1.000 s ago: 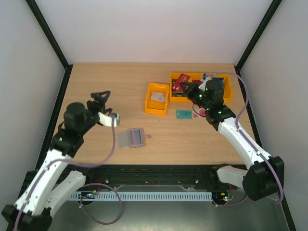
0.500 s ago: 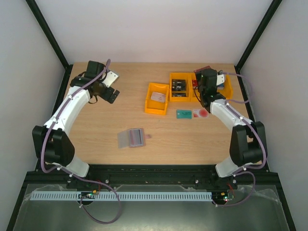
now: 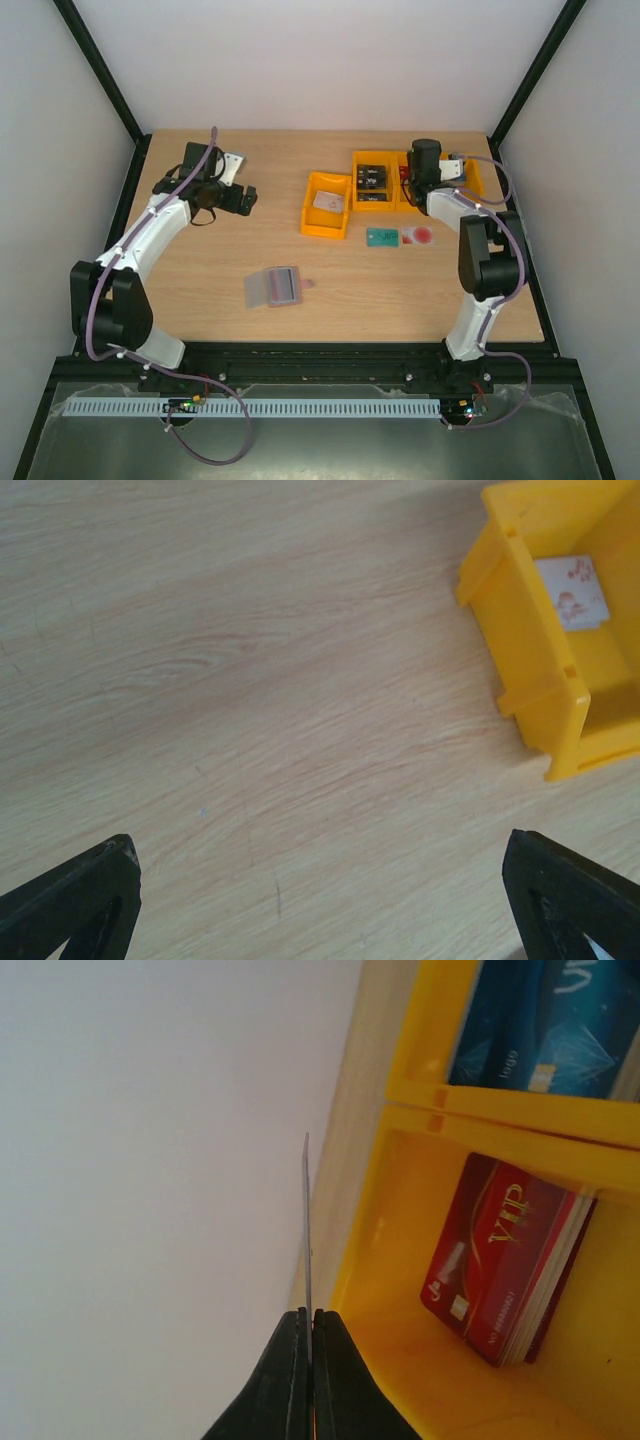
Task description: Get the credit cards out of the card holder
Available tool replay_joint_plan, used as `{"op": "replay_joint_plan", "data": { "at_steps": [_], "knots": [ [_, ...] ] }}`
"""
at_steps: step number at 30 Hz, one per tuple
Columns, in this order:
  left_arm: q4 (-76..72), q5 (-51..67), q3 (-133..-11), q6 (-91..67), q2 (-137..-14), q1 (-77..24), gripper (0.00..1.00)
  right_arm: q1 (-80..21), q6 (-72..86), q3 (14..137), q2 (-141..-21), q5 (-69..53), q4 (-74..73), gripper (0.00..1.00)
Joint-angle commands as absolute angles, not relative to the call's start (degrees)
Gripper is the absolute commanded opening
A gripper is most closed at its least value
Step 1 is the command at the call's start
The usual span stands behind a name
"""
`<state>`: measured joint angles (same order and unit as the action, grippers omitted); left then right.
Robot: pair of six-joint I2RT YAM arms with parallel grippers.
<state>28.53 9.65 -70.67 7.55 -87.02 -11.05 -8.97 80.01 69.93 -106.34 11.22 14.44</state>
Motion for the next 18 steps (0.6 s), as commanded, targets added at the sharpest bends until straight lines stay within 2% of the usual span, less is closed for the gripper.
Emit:
{"op": "replay_joint_plan", "data": {
  "at_steps": [1, 18],
  "knots": [
    [24.58, 11.44, -71.14, 4.15, -88.31, -9.92, 0.99, -8.96, 83.43, 73.69, -110.54, 15.26, 11.96, 0.02],
    [24.83, 12.42, -73.04, 4.76, -91.93, -6.44, 0.99, -7.68, 87.08, 81.54, -122.57, 14.47, 11.04, 0.02]
  ]
}}
